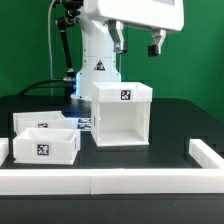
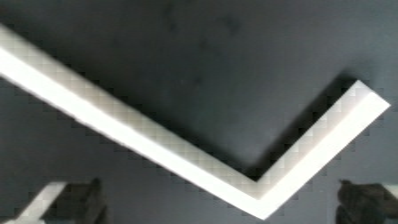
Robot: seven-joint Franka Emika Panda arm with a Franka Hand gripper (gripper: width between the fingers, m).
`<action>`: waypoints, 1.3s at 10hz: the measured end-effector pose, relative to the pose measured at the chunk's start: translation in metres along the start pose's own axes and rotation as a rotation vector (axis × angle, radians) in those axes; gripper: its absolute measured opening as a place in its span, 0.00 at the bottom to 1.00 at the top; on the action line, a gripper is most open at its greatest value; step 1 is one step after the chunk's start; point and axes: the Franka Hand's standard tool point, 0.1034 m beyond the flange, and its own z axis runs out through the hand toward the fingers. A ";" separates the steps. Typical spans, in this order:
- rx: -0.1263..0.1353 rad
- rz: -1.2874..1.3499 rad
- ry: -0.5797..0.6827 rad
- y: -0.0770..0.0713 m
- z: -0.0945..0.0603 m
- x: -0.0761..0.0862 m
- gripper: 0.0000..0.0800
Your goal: Assemble drawer
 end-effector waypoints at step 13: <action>0.078 0.290 -0.108 -0.075 0.043 -0.081 0.81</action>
Offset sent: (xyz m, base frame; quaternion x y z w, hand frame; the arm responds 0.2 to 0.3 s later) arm -0.0411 0.0158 -0.0108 0.0099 0.0341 0.0602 0.9976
